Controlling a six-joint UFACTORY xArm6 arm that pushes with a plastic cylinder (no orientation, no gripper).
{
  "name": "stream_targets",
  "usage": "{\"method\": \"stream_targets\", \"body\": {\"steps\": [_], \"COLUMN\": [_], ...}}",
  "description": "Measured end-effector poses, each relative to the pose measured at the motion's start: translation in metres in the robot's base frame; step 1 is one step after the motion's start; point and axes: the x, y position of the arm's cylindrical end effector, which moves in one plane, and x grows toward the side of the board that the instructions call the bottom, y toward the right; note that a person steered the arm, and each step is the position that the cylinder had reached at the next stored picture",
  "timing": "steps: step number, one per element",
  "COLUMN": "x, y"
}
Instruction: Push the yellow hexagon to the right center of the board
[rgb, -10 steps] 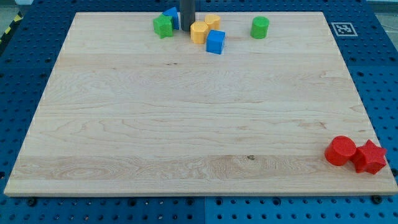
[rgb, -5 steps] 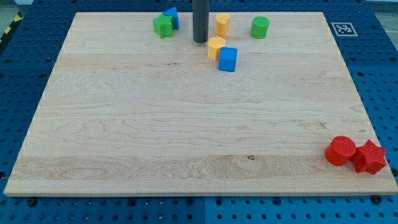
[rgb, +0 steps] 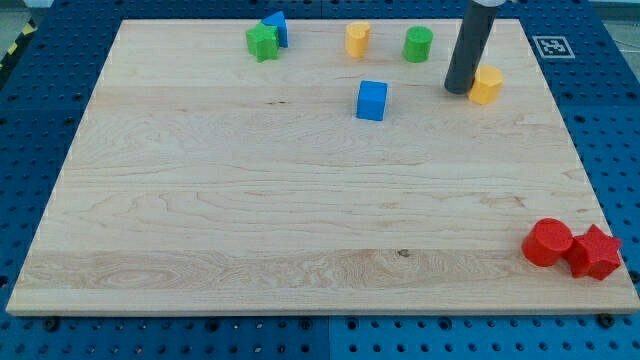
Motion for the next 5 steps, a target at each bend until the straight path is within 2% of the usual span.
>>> {"method": "stream_targets", "body": {"steps": [2, 3, 5], "x": [-0.021, -0.014, 0.083], "y": [0.017, 0.063, 0.086]}}
